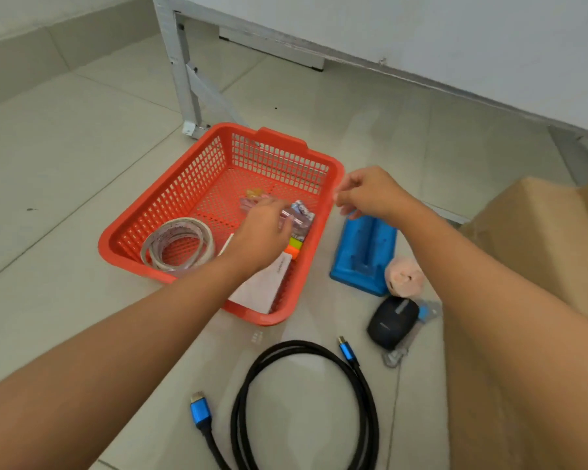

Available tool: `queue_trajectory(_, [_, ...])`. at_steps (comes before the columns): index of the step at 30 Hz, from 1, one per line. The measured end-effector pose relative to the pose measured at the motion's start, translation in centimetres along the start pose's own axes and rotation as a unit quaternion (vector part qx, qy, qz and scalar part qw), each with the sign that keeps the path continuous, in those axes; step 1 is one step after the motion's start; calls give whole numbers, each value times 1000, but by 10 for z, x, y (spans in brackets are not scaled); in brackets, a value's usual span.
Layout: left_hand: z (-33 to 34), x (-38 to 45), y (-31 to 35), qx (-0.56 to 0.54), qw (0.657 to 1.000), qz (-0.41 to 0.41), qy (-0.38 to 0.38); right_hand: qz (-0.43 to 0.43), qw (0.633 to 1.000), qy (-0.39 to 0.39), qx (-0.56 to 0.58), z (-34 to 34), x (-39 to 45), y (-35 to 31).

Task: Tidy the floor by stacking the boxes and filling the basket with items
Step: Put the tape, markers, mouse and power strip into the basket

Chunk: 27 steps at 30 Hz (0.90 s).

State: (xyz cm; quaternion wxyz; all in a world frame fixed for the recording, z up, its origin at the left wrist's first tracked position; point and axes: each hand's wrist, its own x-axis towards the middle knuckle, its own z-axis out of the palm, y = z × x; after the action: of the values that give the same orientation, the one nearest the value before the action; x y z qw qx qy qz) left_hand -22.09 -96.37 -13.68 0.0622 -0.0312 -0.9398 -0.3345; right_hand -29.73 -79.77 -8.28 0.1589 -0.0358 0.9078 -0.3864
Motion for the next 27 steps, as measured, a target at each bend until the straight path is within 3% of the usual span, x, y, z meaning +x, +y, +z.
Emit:
queue_trajectory(6, [31,-20,80,-49,992,106,-55,186,982,29,7,-40,-55,56])
queue_trajectory(12, [69,-52,111,-35,979,73,-188,329,944,36,-7,-30,-92,117])
queue_trajectory(20, [94,-66,106,-26,970,-25,-240,372,927,40,35,-18,-95,134])
queue_trajectory(27, [120,-68,102,-23,969,-53,-242,395,916,40,49,2,-89,147])
